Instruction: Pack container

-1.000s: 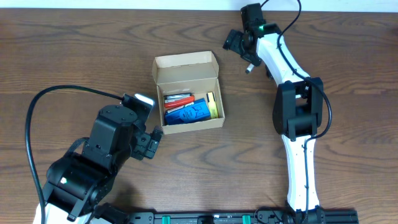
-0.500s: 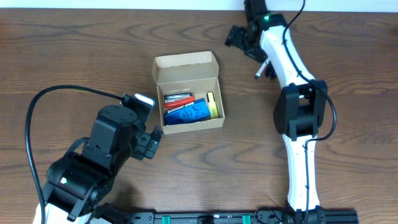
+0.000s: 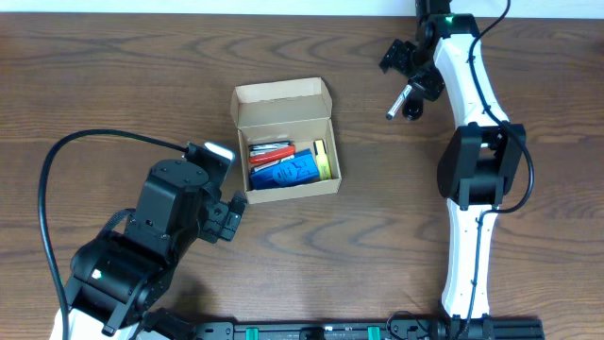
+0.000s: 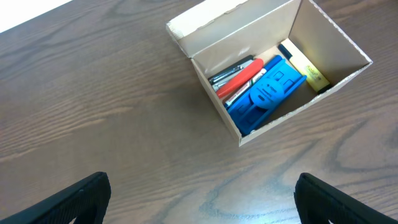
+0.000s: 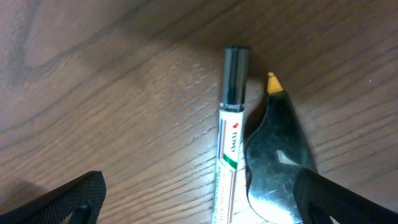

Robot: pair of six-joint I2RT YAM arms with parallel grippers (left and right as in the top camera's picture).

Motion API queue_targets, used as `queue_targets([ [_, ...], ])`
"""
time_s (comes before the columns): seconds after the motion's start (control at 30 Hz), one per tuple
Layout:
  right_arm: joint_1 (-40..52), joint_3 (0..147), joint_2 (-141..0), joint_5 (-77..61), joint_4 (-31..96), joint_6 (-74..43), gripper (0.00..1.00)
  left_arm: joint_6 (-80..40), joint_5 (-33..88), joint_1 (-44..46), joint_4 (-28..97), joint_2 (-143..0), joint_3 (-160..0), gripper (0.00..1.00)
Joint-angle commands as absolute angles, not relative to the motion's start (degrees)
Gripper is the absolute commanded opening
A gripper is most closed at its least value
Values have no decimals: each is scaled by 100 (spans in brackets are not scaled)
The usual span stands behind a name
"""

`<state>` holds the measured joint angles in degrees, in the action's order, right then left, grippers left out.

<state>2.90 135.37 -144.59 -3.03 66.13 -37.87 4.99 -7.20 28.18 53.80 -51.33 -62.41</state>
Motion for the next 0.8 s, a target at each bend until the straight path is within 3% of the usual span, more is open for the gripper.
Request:
queue_targets([
  [0.0, 266, 13596, -14355, -301, 6571, -3732, 99, 600, -679, 2814, 5400, -5135, -6311, 95],
  [0.77, 307, 12844, -14411, -307, 5996, -3745, 99, 600, -679, 2814, 5400, -5135, -6311, 95],
])
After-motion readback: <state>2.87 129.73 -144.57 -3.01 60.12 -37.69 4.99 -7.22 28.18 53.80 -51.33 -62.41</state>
